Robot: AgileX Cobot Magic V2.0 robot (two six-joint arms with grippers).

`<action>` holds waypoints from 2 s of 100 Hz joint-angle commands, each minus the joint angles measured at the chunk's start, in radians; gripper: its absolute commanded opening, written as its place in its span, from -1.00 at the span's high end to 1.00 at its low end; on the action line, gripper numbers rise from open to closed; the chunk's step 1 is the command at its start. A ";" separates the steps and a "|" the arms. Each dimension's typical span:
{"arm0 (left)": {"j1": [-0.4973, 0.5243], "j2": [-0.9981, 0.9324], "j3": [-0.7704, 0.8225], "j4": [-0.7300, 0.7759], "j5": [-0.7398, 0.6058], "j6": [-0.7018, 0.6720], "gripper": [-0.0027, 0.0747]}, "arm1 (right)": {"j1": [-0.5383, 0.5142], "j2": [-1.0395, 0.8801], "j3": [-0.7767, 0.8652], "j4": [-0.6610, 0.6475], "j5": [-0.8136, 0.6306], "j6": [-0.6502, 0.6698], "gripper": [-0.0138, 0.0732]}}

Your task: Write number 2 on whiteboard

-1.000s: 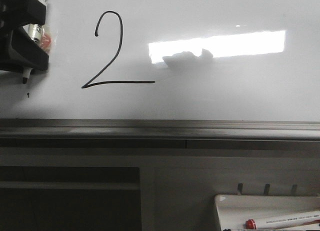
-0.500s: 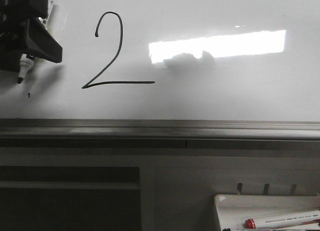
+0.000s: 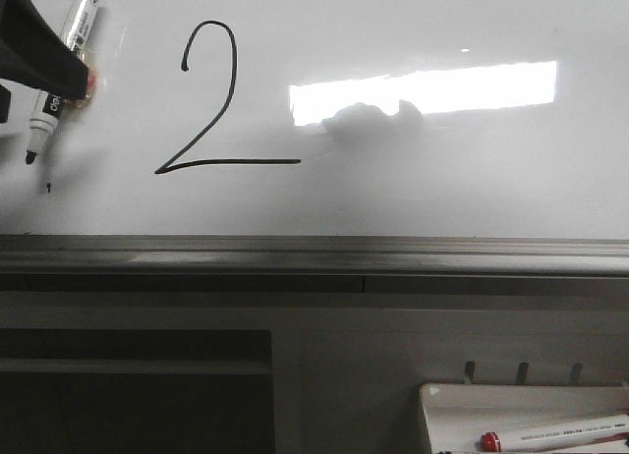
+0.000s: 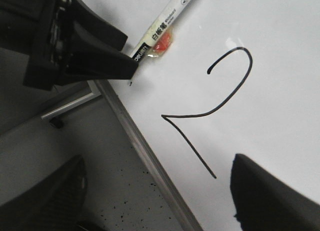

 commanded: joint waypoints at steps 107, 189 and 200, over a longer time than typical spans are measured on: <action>0.003 -1.020 0.319 0.300 -0.066 0.005 0.98 | -0.015 -1.019 0.843 -0.046 -0.406 0.028 0.82; 0.104 -1.024 0.461 0.316 -0.142 0.005 0.98 | -0.015 -1.037 0.975 -0.046 -0.396 0.028 0.82; 0.218 -1.024 0.483 0.316 -0.167 0.005 0.98 | -0.015 -1.037 0.975 -0.046 -0.396 0.028 0.82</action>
